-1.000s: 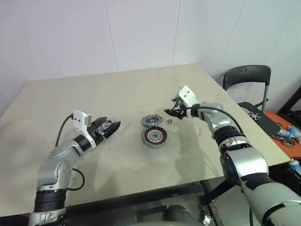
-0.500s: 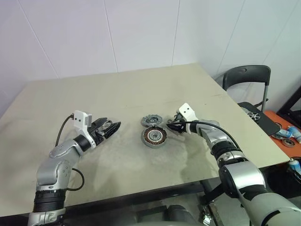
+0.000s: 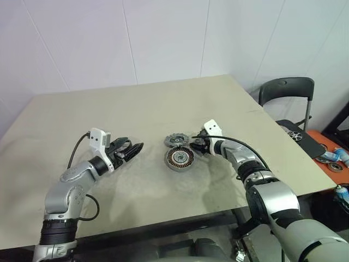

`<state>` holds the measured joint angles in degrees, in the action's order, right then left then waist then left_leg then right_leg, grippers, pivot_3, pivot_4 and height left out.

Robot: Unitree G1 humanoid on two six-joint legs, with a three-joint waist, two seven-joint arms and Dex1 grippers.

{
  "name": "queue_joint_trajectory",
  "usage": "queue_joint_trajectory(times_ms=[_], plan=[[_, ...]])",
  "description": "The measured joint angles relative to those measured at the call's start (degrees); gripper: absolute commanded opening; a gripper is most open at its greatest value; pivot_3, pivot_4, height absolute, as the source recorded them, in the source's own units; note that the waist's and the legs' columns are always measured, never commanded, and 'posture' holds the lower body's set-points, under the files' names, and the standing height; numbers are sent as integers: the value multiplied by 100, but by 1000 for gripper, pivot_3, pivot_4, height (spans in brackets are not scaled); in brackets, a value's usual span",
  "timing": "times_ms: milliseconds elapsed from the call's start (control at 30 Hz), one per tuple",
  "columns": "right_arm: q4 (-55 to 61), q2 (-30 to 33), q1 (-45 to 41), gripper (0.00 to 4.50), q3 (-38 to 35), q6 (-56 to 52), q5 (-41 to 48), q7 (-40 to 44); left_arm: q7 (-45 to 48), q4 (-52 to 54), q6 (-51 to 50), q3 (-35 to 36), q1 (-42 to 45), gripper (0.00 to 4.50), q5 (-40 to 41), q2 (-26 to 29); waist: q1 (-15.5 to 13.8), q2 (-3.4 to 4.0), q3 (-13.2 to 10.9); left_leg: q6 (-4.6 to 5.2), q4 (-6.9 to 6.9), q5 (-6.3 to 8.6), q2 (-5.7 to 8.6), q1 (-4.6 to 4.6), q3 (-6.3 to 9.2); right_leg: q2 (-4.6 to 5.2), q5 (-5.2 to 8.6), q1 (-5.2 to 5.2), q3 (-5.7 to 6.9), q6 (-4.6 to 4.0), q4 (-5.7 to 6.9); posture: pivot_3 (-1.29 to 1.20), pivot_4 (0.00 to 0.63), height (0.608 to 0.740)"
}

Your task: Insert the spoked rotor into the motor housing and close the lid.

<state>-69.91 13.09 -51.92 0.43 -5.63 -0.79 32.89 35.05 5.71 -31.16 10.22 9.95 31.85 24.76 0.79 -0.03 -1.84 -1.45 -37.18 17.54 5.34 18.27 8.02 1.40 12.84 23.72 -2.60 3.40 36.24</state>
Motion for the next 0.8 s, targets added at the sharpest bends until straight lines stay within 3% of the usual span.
queue_joint_trajectory(times_ms=[167,767,800], plan=[[-36,-30,-48,3411,-238,-268,169,-180,8,0,0,0,-5,4324,-2,48,-10,0,0,3,-2,1,1,-14,1,1,0,-23,2,1,-12,0,0,740],[204,-86,110,3411,170,106,-240,-97,213,-145,60,-1,104,4324,-124,104,44,1,0,3,8,2,-3,-16,1,-2,-1,-18,2,5,-11,0,0,740],[204,-86,112,3234,150,88,-233,-100,212,-145,59,-1,104,4324,-126,104,43,1,0,4,8,2,-2,-17,1,-2,-1,-19,2,5,-12,0,0,740]])
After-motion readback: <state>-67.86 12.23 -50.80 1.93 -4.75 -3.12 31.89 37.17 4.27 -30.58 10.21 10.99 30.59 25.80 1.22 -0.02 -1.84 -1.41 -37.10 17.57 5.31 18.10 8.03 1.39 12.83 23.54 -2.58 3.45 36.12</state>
